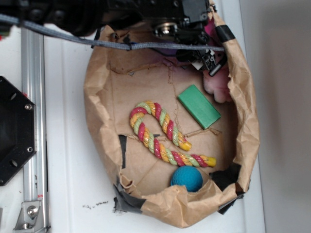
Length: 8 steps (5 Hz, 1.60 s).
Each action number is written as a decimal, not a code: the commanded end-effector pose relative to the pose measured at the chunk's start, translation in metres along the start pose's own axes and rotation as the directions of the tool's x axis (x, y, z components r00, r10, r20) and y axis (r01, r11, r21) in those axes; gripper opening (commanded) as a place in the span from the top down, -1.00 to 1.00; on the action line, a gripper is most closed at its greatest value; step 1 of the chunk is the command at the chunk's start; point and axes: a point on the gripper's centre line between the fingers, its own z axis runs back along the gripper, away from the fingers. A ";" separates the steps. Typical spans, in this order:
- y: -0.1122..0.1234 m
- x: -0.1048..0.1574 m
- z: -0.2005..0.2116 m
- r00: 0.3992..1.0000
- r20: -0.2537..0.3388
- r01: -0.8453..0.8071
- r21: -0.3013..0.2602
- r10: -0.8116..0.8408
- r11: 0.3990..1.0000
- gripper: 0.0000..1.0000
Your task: Grab the black box.
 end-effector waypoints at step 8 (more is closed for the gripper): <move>0.013 -0.038 0.064 0.957 0.050 0.291 -0.196 -0.287 0.937 1.00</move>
